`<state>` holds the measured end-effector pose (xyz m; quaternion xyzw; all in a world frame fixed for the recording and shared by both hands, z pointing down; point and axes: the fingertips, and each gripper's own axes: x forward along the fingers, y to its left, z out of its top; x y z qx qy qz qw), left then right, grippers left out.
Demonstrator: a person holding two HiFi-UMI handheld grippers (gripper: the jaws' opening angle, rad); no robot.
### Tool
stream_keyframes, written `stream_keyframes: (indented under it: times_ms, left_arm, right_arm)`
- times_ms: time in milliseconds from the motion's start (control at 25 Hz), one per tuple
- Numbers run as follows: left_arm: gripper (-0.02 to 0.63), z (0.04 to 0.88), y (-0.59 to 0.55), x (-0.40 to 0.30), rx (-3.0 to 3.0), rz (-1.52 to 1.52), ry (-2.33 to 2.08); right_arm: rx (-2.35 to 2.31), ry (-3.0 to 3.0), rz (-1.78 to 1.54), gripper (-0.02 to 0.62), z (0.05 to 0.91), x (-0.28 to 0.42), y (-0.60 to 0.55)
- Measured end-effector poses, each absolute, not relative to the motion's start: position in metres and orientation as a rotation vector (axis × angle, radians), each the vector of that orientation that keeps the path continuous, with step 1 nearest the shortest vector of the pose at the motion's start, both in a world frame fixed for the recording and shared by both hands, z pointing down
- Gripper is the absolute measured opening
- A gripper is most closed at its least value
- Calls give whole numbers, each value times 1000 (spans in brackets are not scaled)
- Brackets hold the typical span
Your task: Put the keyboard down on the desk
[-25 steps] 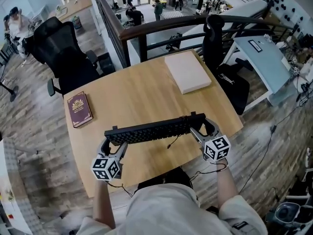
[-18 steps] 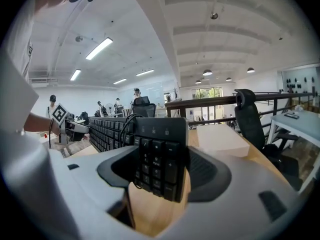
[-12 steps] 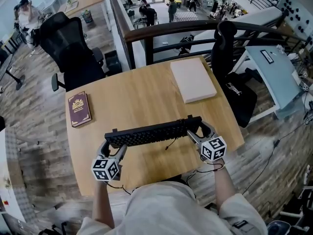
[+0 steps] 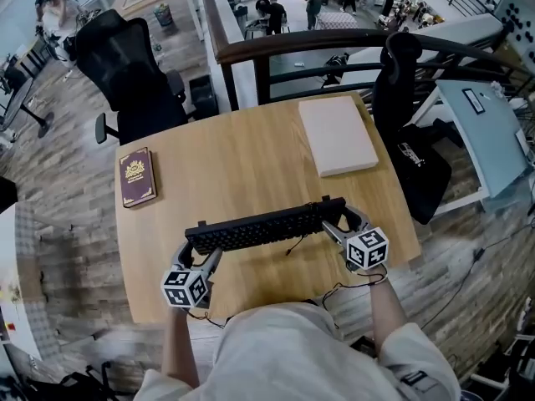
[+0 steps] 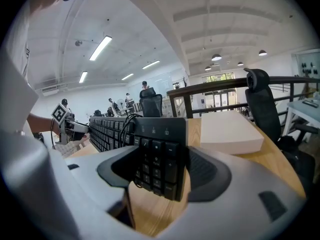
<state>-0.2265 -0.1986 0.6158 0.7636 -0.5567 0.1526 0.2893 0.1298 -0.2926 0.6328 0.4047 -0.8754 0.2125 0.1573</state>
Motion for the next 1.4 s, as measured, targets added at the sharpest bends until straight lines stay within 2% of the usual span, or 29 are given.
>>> stream_keyframes:
  times_ms: [640,1400]
  left_arm:
    - [373,663,-202,-186,1934,452,-1442]
    - [373,676,-199,-144,1946,562,-1340]
  right_arm:
    - [1057,-2428,723,294,686,166,-308]
    - [1036,-2366,881,295,735,203,-314]
